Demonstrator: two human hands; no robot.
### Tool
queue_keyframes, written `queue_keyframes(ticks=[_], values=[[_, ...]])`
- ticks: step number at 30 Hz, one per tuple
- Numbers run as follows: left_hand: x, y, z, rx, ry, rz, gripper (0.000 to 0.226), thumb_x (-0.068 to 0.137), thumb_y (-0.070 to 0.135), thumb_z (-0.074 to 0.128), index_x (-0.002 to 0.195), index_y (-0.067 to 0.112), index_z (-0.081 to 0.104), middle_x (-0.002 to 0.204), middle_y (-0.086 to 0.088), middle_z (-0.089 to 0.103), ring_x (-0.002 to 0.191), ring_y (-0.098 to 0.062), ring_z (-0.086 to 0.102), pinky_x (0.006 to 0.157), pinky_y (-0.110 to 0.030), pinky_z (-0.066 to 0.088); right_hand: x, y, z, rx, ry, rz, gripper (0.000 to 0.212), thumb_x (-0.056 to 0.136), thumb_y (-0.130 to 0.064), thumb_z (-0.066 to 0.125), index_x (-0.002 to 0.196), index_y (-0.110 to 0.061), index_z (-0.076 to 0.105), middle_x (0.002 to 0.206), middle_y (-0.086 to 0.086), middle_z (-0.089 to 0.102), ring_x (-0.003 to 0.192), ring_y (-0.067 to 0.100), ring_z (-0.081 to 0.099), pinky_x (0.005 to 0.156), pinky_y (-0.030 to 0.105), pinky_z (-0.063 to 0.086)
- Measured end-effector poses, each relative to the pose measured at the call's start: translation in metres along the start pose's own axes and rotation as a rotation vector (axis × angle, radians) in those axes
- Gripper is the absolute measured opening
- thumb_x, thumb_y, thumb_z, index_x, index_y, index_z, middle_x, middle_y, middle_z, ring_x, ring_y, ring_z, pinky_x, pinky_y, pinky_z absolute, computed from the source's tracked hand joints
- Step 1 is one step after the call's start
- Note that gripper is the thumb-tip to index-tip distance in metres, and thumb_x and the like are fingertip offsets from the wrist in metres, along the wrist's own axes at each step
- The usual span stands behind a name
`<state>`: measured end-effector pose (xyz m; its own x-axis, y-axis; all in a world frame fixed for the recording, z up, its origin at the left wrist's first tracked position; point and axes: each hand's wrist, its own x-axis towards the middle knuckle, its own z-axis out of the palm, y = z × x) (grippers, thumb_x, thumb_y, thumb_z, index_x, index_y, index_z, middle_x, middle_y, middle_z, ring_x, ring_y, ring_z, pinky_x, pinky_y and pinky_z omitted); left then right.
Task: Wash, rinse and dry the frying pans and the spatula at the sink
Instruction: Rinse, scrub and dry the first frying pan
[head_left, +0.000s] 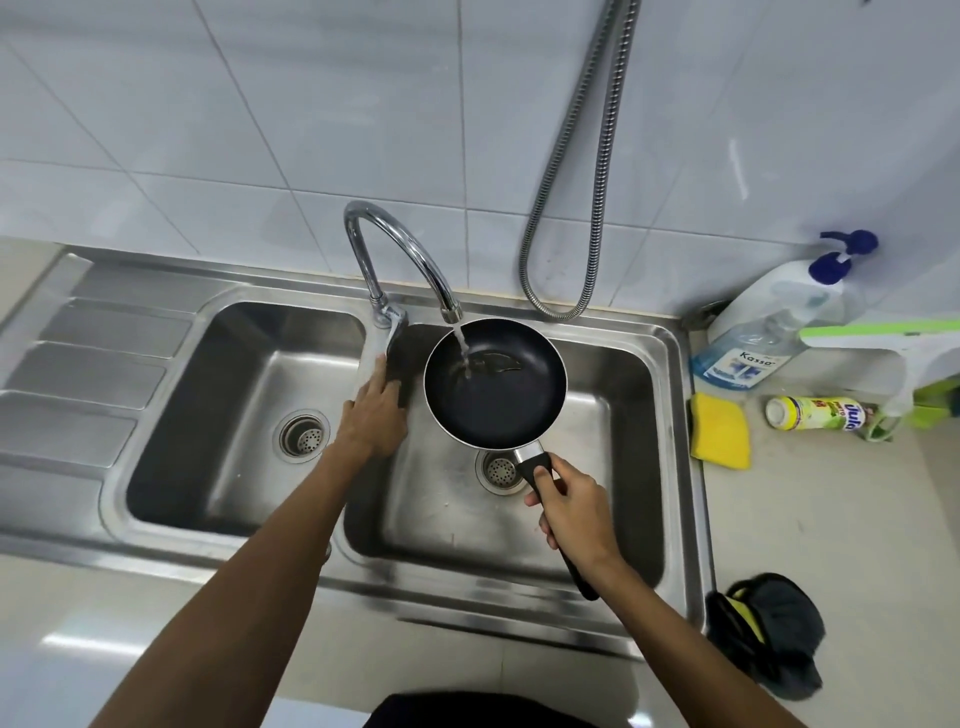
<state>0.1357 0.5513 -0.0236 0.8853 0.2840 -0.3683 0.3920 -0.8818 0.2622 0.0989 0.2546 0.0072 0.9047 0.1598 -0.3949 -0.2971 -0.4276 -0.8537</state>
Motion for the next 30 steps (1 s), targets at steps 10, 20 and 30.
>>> queue_keyframes(ticks=[10,20,30], values=[[-0.074,0.010,0.028,-0.540,0.148,-0.066,0.034,0.102,0.018,0.063,0.133,0.004,0.063,0.135,-0.015,0.063,0.125,-0.030,0.060,0.104,-0.032,0.043,0.023,-0.013,0.012,-0.036,0.030,-0.080,0.020,0.102,-0.021,0.053,0.108,-0.032,0.068,0.071,0.004,0.070,0.043,0.011,0.053,0.039,0.028,0.046],[-0.117,0.048,0.062,-0.746,-0.049,-0.139,0.019,0.102,0.024,0.063,0.113,0.013,0.074,0.105,0.001,0.074,0.100,-0.014,0.068,0.095,-0.031,0.053,0.006,0.000,0.019,0.094,-0.050,-0.083,0.022,0.102,-0.020,0.055,0.113,-0.035,0.067,0.073,0.006,0.071,0.042,0.015,0.050,0.039,0.029,0.044],[-0.115,0.127,0.061,-1.059,-0.305,-0.230,0.034,0.108,0.035,0.048,0.114,0.013,0.073,0.107,0.001,0.079,0.099,-0.010,0.074,0.082,-0.033,0.055,0.025,-0.005,-0.006,-0.058,0.012,-0.120,0.023,0.100,-0.019,0.053,0.110,-0.034,0.066,0.069,-0.001,0.068,0.043,0.009,0.056,0.038,0.028,0.047]])
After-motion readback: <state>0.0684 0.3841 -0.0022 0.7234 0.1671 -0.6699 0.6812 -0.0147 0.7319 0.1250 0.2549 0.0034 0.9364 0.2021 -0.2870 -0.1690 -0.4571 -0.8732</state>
